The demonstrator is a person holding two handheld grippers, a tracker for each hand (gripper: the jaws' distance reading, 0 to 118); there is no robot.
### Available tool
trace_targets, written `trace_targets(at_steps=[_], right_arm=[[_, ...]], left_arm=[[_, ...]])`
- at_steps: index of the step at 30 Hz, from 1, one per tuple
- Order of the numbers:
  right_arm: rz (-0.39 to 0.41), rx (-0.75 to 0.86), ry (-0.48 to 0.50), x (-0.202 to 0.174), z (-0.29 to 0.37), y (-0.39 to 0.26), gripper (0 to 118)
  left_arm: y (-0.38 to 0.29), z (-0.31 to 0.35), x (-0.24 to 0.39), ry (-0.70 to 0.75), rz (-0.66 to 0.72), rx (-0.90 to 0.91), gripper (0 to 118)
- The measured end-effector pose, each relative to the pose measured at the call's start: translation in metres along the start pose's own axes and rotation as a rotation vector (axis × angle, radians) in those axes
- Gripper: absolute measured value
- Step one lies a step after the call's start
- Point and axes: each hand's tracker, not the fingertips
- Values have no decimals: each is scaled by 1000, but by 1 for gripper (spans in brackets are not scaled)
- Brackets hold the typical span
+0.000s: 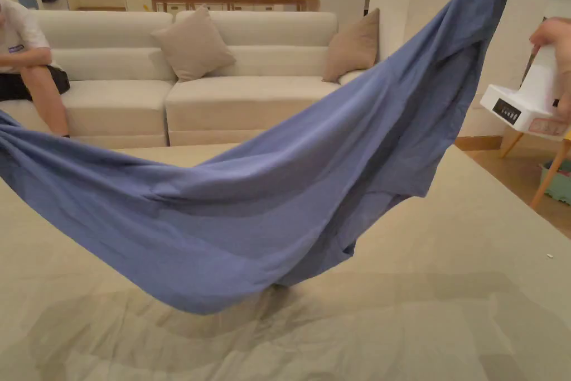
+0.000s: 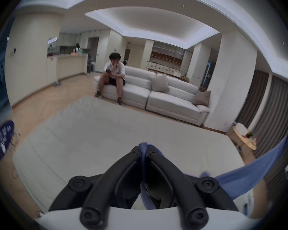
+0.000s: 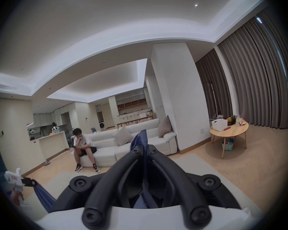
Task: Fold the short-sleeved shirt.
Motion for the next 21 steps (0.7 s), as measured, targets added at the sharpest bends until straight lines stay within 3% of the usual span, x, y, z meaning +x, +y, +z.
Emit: trace_targets(at_steps=[2,4,8,10,12,16,18,20,21], right_arm=[[69,-1,-44,-14,-17,22,4],[87,4,-58,-23,-34,34,4],[20,-2,-70,-31,-61,39,4],[39,-17,-69,-27,-75,32,4],[89,-50,-86,-24,-84,22,4],[17,-92,-57,-1,-79,-7,4],[-42,-114,25,17,-55,-28,4],[26,-136,46,32,-33,-49,4],[58,-165,5,39,-11,-61,4]], left_arm=[[30,-6,14,49,-72,19,2],[51,-12,24,54,-58,32,2],[79,-17,45,70,-47,30,2],[84,-22,48,58,-47,46,2],[81,-30,55,54,-63,12,2],[55,-45,60,24,-130,-11,2],[33,-50,56,-2,-134,-45,2],[10,-51,48,-59,-141,-80,2],[-3,-50,42,-57,-137,-67,2]])
